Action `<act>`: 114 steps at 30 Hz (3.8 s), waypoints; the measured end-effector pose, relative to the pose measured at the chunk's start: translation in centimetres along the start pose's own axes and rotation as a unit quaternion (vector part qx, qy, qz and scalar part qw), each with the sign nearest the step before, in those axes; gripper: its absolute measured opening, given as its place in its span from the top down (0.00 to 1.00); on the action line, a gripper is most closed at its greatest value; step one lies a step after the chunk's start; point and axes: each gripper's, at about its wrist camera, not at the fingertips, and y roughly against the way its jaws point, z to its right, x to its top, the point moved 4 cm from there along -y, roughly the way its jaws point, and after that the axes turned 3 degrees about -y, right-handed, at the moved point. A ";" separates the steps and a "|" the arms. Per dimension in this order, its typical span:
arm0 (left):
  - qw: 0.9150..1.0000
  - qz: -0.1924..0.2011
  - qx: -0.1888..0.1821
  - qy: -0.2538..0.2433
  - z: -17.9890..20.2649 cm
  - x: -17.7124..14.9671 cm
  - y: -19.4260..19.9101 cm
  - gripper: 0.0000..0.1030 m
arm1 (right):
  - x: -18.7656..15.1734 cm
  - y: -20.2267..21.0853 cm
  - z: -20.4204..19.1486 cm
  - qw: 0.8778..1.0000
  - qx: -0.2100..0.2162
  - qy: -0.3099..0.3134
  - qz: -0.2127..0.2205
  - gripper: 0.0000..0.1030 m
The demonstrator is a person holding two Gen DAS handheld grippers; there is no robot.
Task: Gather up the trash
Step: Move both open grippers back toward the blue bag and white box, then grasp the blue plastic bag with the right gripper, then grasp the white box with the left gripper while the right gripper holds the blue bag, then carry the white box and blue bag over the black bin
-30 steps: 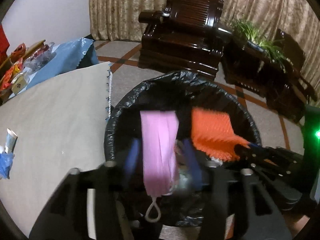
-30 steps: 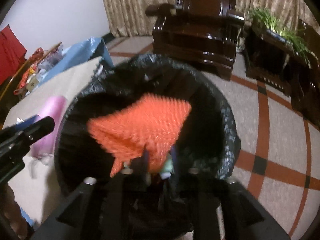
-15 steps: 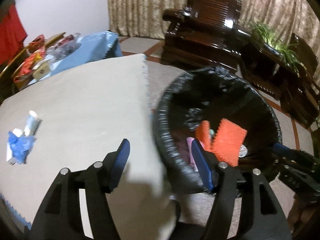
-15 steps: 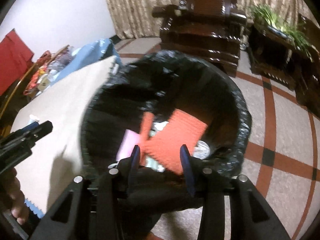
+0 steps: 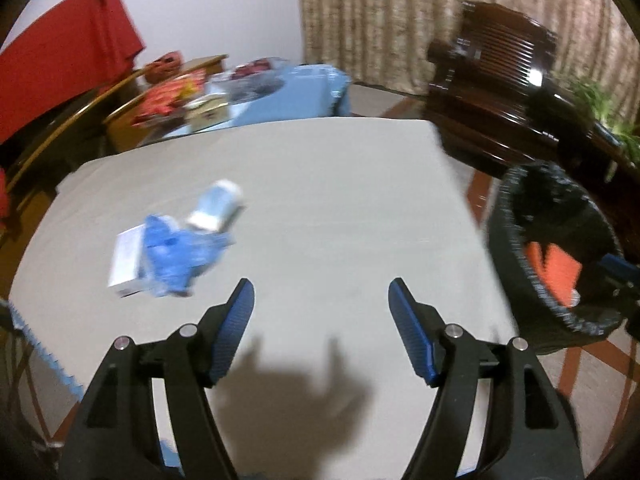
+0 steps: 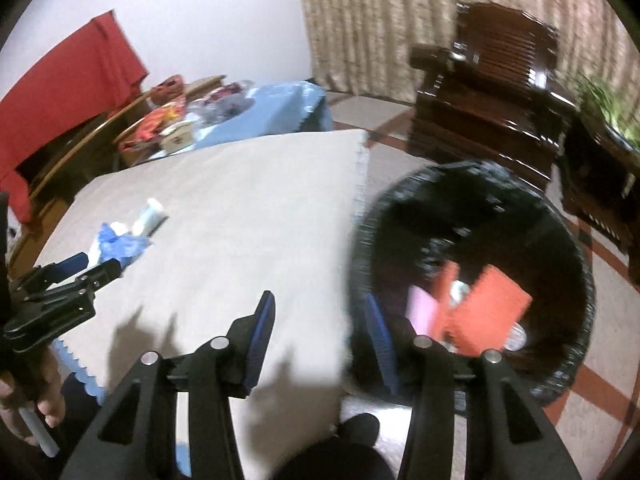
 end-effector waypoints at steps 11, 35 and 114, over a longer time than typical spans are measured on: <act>0.997 0.007 0.036 0.061 -11.0 -1.8 1.3 0.34 | 0.4 -2.6 -10.5 0.998 0.006 0.061 0.000 0.55; 0.994 0.002 0.053 0.096 -24.9 -5.8 -2.8 0.34 | -1.0 -10.8 -28.9 0.992 0.065 0.110 -0.015 0.55; 0.996 0.027 0.031 0.081 -21.5 -2.0 -1.1 0.47 | 2.5 -8.3 -27.8 0.994 0.084 0.066 0.032 0.80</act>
